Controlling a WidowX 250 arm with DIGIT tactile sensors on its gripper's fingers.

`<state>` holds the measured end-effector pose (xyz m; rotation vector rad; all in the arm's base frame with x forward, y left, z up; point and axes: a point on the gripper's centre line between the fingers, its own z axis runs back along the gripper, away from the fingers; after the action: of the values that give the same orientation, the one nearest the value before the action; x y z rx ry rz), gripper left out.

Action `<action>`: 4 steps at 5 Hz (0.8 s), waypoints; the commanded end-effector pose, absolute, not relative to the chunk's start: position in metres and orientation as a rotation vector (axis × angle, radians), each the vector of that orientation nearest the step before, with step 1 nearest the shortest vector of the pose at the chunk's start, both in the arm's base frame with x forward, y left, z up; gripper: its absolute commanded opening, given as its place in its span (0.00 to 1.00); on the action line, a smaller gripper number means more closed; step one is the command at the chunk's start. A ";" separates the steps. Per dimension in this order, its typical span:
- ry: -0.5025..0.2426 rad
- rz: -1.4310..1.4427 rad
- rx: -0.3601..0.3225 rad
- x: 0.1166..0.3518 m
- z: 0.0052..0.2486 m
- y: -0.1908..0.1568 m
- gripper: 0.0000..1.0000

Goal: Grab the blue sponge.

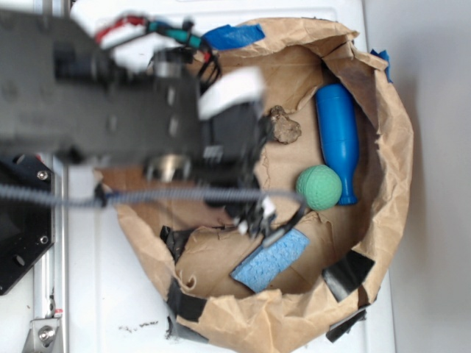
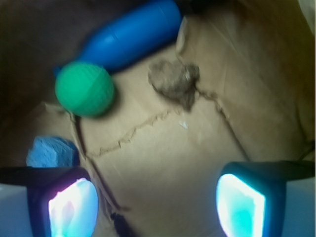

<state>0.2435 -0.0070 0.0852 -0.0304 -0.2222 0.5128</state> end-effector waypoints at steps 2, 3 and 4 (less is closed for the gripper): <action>-0.270 0.522 -0.104 0.291 0.077 -0.048 1.00; -0.233 0.532 -0.043 0.301 0.051 -0.041 1.00; -0.225 0.537 -0.001 0.297 0.038 -0.031 0.02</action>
<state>0.2912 -0.0451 0.0291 0.0079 -0.1997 0.5051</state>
